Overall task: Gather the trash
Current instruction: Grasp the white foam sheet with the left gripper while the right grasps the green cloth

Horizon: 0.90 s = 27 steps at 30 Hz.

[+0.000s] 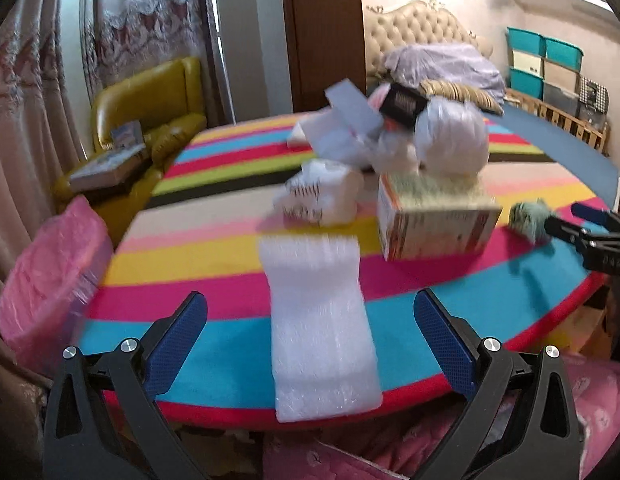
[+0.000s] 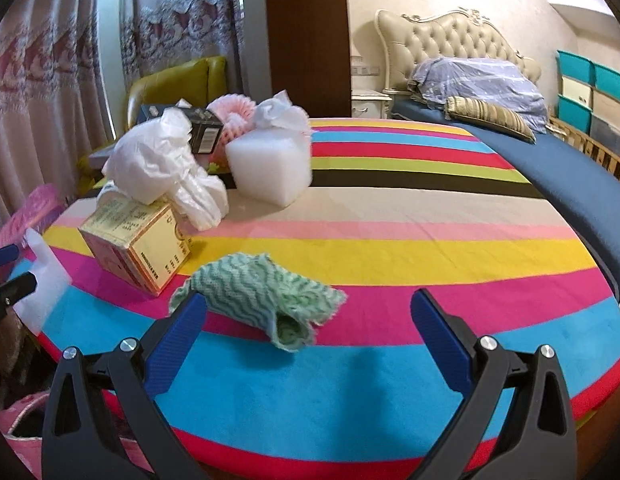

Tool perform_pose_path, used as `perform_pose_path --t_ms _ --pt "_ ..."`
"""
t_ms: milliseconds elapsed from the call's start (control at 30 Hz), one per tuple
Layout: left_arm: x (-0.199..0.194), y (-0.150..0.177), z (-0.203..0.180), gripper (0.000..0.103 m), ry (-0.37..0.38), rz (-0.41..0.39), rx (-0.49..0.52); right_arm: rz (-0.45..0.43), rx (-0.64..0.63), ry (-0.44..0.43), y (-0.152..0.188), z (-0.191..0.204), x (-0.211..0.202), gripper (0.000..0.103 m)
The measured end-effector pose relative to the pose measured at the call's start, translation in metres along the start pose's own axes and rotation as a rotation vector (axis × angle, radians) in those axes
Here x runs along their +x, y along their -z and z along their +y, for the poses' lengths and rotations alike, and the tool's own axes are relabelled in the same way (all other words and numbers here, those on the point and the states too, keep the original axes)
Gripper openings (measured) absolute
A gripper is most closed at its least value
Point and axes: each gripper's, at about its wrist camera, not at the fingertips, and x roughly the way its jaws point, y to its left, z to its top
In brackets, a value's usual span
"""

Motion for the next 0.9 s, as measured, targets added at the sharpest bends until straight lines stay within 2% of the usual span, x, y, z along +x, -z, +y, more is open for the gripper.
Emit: perform_pose_path --t_ms 100,267,333,367,400,433,467,500,600,900 --pt "0.008 0.004 0.005 0.094 -0.014 0.012 -0.003 0.021 -0.044 0.002 -0.007 0.009 0.011 0.099" --pt "0.024 0.011 0.006 0.077 0.028 0.059 0.001 0.049 -0.081 -0.011 -0.010 0.013 0.029 0.099" --pt "0.030 0.014 0.004 0.065 0.033 0.074 0.012 0.027 -0.124 -0.013 -0.010 0.019 0.028 0.092" --pt "0.032 0.016 0.004 0.063 0.038 0.072 0.012 0.008 -0.144 -0.013 -0.009 0.021 0.025 0.082" --pt "0.032 0.016 0.004 0.054 0.047 0.065 0.006 -0.006 -0.161 -0.018 -0.009 0.025 0.023 0.064" --pt "0.032 0.016 0.005 0.051 0.055 0.062 0.004 -0.013 -0.170 -0.034 -0.008 0.025 0.021 0.055" --pt "0.030 0.017 0.004 0.050 0.050 0.056 0.004 -0.020 -0.175 -0.048 -0.008 0.027 0.019 0.039" --pt "0.029 0.017 0.004 0.049 0.040 0.048 0.006 -0.035 -0.191 -0.042 -0.007 0.032 0.017 0.037" --pt "0.022 0.017 0.005 0.049 0.029 0.017 0.011 -0.069 -0.211 -0.046 -0.007 0.037 0.009 0.033" --pt "-0.003 0.013 0.016 0.049 -0.033 -0.099 -0.012 -0.100 -0.235 -0.105 -0.012 0.044 -0.009 0.032"
